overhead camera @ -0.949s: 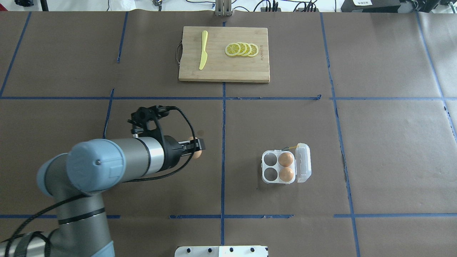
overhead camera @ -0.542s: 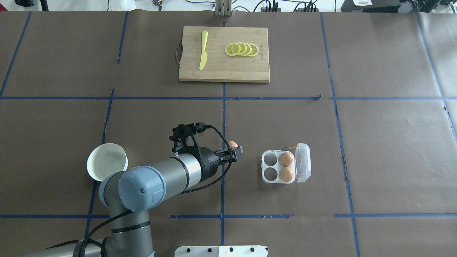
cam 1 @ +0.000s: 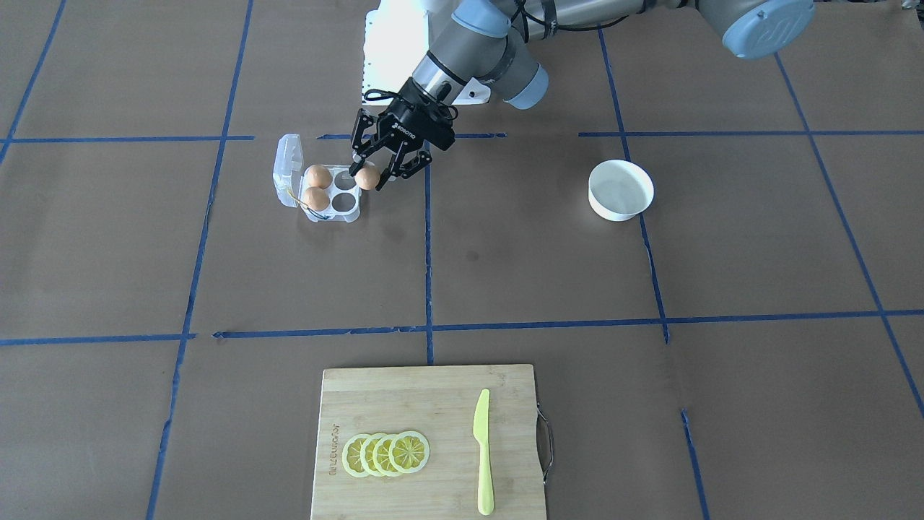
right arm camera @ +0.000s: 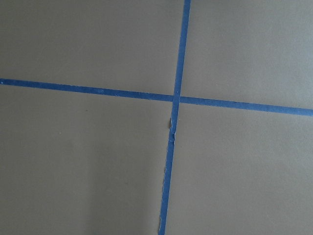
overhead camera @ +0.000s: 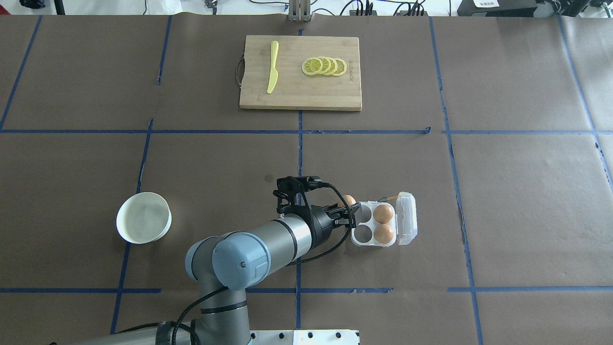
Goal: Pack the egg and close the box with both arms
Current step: 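Lower the egg into the empty carton cup and open the left gripper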
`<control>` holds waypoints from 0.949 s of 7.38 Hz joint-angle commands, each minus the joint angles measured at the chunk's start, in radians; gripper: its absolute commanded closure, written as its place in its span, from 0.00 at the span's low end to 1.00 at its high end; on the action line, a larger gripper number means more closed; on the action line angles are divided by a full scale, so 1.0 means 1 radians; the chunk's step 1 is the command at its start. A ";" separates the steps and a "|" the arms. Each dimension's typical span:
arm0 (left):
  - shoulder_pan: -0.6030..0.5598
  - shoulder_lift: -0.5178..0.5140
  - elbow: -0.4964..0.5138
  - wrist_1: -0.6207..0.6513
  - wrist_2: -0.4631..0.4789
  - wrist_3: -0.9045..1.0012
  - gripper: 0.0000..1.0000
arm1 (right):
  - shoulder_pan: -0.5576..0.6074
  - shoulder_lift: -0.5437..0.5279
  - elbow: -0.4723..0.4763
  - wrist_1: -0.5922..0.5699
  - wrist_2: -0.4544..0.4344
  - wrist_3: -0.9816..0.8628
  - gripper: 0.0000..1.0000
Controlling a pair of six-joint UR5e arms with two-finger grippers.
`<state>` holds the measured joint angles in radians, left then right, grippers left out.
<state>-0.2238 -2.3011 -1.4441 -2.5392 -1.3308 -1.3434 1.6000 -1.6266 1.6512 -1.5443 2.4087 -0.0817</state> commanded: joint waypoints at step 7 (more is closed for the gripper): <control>0.011 -0.083 0.113 -0.089 -0.001 0.106 0.46 | 0.000 0.001 -0.002 0.000 0.001 0.000 0.00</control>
<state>-0.2133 -2.3752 -1.3300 -2.6273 -1.3313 -1.2370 1.6000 -1.6260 1.6496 -1.5447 2.4097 -0.0813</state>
